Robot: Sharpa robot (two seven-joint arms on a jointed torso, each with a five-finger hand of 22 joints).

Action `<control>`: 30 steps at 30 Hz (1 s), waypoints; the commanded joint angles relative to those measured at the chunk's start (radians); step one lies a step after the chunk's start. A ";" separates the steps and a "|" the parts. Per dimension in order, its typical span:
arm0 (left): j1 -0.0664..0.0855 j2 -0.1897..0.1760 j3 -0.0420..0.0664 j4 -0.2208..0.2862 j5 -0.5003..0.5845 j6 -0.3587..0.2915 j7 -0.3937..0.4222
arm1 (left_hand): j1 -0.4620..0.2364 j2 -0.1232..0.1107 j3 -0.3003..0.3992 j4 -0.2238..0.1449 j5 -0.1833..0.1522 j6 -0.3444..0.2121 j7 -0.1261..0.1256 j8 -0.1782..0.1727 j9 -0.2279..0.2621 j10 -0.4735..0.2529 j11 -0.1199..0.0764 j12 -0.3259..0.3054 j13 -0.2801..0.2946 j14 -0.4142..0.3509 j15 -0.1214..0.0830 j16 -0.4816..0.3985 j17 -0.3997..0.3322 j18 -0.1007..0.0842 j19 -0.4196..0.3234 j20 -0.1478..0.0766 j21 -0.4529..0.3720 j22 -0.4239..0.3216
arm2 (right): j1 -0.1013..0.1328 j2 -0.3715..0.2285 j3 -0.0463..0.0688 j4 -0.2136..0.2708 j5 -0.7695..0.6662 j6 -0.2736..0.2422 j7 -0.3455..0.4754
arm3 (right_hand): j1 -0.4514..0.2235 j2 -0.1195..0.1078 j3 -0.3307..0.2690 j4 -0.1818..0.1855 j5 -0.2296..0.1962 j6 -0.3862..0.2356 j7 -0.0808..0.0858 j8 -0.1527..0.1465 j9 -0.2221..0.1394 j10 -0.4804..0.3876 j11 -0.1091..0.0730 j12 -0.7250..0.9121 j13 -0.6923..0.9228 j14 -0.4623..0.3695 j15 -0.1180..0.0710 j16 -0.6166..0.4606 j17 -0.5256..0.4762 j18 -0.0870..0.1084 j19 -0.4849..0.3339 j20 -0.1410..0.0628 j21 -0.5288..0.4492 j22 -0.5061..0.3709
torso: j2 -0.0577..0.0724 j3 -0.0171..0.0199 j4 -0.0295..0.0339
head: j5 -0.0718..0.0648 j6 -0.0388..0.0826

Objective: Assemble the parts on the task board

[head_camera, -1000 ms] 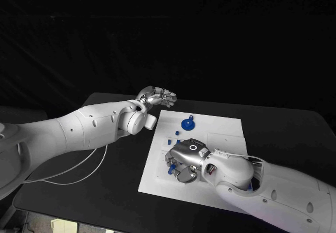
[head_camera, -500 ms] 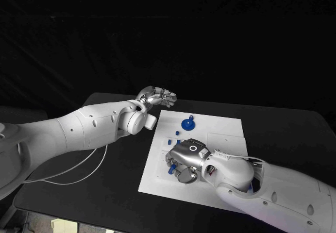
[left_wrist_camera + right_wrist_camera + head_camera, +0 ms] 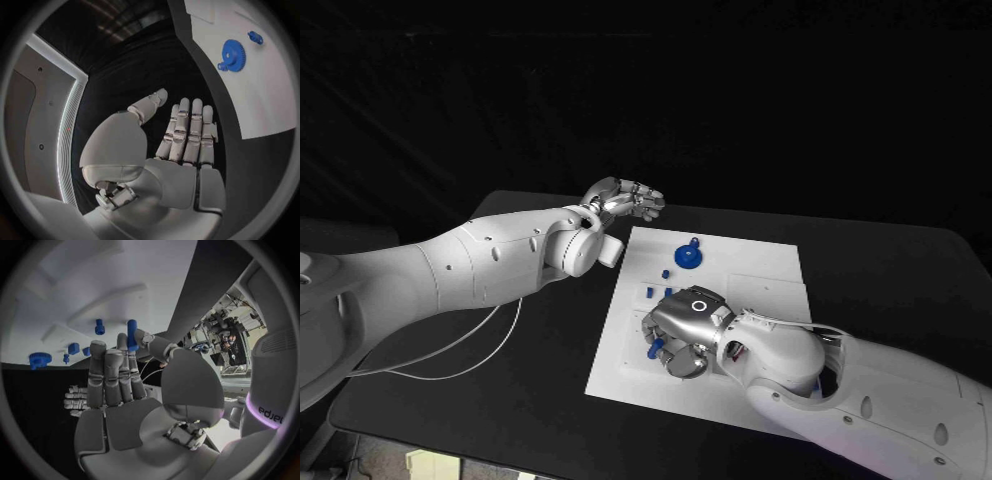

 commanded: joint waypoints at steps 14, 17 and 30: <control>0.002 0.001 0.001 0.001 0.004 0.009 0.006 | 0.000 0.005 -0.005 0.001 0.000 -0.007 -0.001 0.006 0.002 -0.007 0.000 -0.001 -0.001 0.003 0.007 -0.008 0.003 0.020 0.004 0.002 -0.004 0.002 | -0.005 0.003 -0.005 -0.004 -0.024 0.074 -0.005 | -0.004 0.003 0.002 -0.007 0.003 0.008 -0.001 0.006 0.000 0.000 -0.005 0.002 0.002 0.001 -0.007 0.004 0.002 0.031 -0.002 -0.008 0.005 0.018 | 0.000 -0.0001 -0.0009 | 0.001 -0.001; 0.002 0.001 0.001 0.001 0.004 0.009 0.006 | 0.001 0.005 -0.005 0.001 0.000 -0.007 -0.001 0.006 0.002 -0.007 0.000 -0.001 -0.001 0.003 0.007 -0.008 0.003 0.020 0.004 0.002 -0.004 0.002 | -0.005 0.005 -0.005 -0.004 -0.017 0.077 -0.003 | -0.004 0.004 0.001 -0.007 0.003 0.008 -0.001 0.006 0.000 0.000 -0.005 0.002 0.002 0.001 -0.007 0.004 0.002 0.031 -0.003 -0.008 0.005 0.018 | -0.001 -0.0003 -0.0015 | 0.001 -0.002; 0.002 0.001 0.001 0.001 0.003 0.010 0.005 | 0.001 0.005 -0.005 0.001 0.000 -0.008 -0.001 0.006 0.002 -0.008 0.000 -0.001 -0.002 0.003 0.007 -0.009 0.004 0.020 0.004 0.002 -0.005 0.002 | -0.005 0.014 -0.005 -0.004 0.087 0.028 0.038 | -0.067 -0.025 -0.059 -0.012 0.038 -0.042 0.022 -0.034 -0.012 -0.060 0.019 -0.036 -0.005 -0.012 0.016 -0.009 -0.007 0.031 -0.023 0.004 0.000 0.016 | 0.000 -0.0003 -0.0005 | 0.000 -0.001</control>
